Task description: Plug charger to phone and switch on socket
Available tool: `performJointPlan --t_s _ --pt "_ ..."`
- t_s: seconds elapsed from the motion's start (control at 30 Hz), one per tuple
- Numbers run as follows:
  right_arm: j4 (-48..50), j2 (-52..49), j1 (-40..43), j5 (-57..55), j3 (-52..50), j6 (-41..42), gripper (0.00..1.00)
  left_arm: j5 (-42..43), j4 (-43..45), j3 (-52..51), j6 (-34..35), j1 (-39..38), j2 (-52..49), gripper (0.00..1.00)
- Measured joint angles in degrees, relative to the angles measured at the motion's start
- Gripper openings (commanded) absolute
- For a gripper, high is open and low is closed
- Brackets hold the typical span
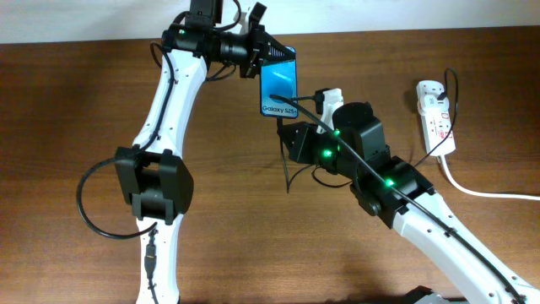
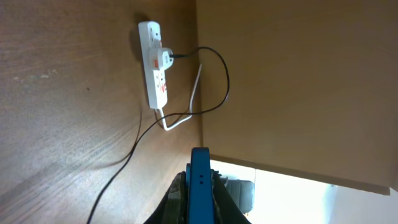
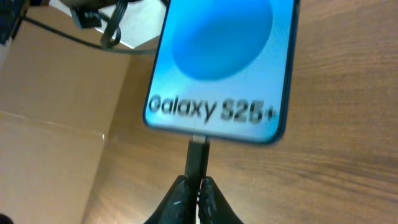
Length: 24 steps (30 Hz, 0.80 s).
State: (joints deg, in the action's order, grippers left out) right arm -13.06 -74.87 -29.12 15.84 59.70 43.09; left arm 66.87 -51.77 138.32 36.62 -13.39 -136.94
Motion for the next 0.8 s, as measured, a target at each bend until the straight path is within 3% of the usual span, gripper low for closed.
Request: performJointPlan --t_s 0.17,0.23,0.57,0.7,0.8 --pt "-0.26 0.02 1.14 -0.11 0.09 -2.34 0.40 0.85 -0.55 0.00 -0.39 0.00 0.00 0.00" --pt "-0.61 0.28 1.36 -0.15 0.09 -3.39 0.43 1.07 -0.72 0.00 -1.07 0.07 0.00 0.00" --pt "-12.31 11.26 13.70 -0.33 0.52 -7.98 0.49 4.59 -0.92 0.00 -12.24 0.07 0.00 0.00" --pt "-17.90 11.45 16.74 -0.50 0.59 -11.50 0.49 10.69 -2.08 0.02 -24.48 0.07 0.00 0.00" --pt "-21.29 11.45 16.83 -0.76 0.59 -13.94 0.49 11.43 -10.62 0.00 -36.52 0.07 0.02 0.00"
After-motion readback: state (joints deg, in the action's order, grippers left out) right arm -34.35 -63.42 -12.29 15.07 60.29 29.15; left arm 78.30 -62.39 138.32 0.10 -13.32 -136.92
